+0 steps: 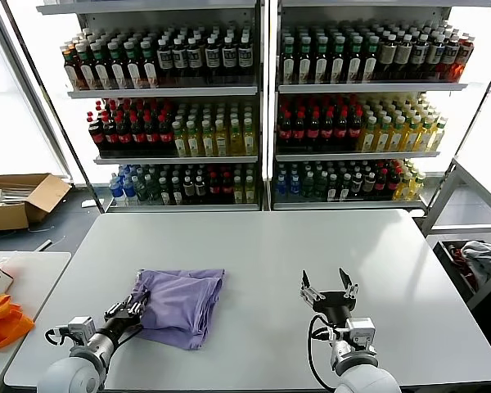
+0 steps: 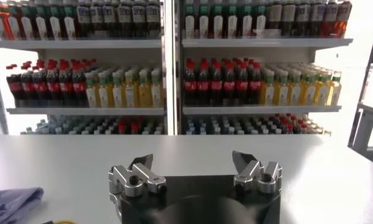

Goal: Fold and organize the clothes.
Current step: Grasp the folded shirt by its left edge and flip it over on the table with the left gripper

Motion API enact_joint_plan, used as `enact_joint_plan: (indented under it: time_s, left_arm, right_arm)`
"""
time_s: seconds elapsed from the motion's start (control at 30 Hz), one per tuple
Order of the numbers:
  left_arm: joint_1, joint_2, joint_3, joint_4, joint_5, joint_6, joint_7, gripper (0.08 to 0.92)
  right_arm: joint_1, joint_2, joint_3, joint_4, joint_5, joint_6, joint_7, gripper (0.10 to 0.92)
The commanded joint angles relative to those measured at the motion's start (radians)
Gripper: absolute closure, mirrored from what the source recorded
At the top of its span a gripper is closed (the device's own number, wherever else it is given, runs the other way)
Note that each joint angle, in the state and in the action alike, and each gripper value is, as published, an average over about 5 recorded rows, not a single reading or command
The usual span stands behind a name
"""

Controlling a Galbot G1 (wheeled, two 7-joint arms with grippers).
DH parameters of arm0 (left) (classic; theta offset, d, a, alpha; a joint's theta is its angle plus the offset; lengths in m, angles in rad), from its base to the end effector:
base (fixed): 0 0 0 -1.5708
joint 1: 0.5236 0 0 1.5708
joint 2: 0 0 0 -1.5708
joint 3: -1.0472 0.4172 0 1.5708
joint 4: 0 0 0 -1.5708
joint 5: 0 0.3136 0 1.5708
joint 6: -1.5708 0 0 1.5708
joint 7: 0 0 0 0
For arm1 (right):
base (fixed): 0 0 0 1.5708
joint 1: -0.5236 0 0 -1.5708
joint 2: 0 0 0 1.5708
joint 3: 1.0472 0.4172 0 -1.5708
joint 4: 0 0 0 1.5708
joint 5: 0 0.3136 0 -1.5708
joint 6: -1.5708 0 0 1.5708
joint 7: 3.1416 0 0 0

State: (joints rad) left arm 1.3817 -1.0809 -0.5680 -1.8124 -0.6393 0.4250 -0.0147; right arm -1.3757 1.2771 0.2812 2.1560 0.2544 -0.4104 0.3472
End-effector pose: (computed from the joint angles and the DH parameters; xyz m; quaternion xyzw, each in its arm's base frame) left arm 0.1903 0.1729 -0.3790 -0.0420 -0.9618 0.0673 0.2620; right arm 0.1590 -0.0106 -0.3201 0.0182 -0.9931 0.0116 0.1153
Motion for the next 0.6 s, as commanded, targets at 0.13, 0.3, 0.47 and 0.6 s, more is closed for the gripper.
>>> enact_joint_plan:
  time_s: [0.13, 0.3, 0.47, 0.6]
  left_arm:
    - [0.021, -0.007, -0.032, -0.030, 0.099, 0.001, -0.016, 0.759]
    - [0.022, 0.011, -0.125, -0.058, 0.128, -0.014, -0.056, 0.862]
    - [0.013, 0.094, -0.295, -0.058, 0.167, -0.014, -0.071, 0.870]
    - [-0.004, 0.207, -0.436, -0.009, 0.180, -0.024, -0.067, 0.870]
  right_arm:
    - [0.013, -0.002, 0.000, 0.000, 0.002, 0.001, 0.001, 0.203]
    - [0.026, -0.008, -0.002, -0.008, 0.009, 0.001, 0.002, 0.203]
    - [0.041, -0.012, -0.004, -0.020, 0.018, 0.003, 0.001, 0.203]
    - [0.049, -0.015, -0.005, -0.030, 0.025, 0.006, 0.000, 0.203]
